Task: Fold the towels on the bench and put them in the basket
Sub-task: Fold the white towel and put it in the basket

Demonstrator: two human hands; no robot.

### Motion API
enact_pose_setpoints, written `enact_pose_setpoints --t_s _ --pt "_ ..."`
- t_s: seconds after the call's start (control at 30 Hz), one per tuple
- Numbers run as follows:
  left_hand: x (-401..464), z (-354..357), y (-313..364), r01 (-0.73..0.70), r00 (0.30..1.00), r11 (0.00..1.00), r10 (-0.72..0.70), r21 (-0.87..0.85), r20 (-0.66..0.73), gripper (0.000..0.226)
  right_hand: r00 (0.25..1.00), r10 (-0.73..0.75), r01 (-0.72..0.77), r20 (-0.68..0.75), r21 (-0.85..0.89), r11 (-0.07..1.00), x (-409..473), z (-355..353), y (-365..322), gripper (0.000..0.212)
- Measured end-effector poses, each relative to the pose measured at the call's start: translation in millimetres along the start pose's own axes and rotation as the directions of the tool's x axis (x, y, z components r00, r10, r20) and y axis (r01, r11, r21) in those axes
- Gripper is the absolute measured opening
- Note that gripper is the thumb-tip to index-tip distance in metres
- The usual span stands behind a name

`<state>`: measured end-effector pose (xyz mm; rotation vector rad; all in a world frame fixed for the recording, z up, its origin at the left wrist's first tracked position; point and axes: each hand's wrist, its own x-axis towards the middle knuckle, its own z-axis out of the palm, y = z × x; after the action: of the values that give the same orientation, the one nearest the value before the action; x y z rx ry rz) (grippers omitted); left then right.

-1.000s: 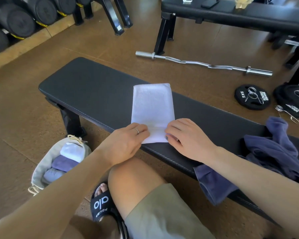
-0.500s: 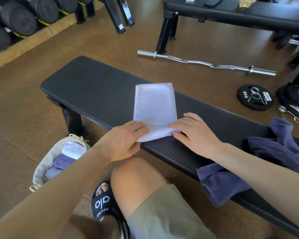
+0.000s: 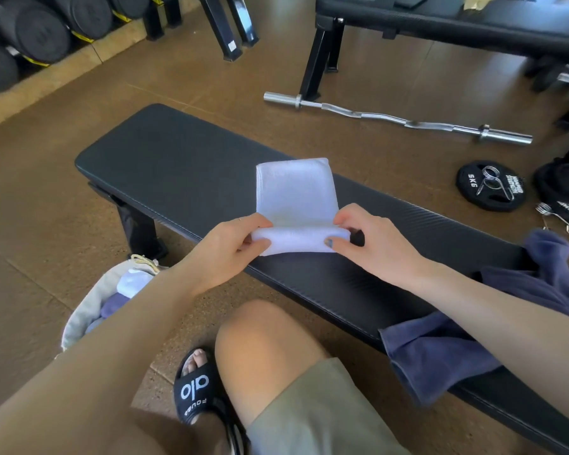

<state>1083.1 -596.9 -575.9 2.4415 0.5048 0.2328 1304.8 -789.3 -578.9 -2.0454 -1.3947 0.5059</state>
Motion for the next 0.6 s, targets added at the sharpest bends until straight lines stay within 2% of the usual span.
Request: enact_pose_setpoints --t_s 0.07,0.27,0.47,0.6 --pt "3 1 0 0.038 0.998 0.999 -0.040 -0.026 -0.057 0.015 0.997 0.068 -0.065 -0.033 0.088 0.994 5 1 -1 0.019" --pt "15 4 3 0.226 0.969 0.970 -0.233 -0.091 -0.079 0.017 0.963 0.266 -0.256 -0.048 0.152 0.955 27 5 -8 0.028" --pt "24 4 10 0.367 0.920 0.910 -0.385 -0.192 -0.070 0.009 0.961 0.261 -0.261 -0.085 0.017 0.965 34 11 -12 0.028" --pt "29 6 11 0.363 0.923 0.923 -0.375 -0.128 -0.087 0.007 0.970 0.198 -0.220 -0.145 -0.161 0.962 36 18 -16 0.025"
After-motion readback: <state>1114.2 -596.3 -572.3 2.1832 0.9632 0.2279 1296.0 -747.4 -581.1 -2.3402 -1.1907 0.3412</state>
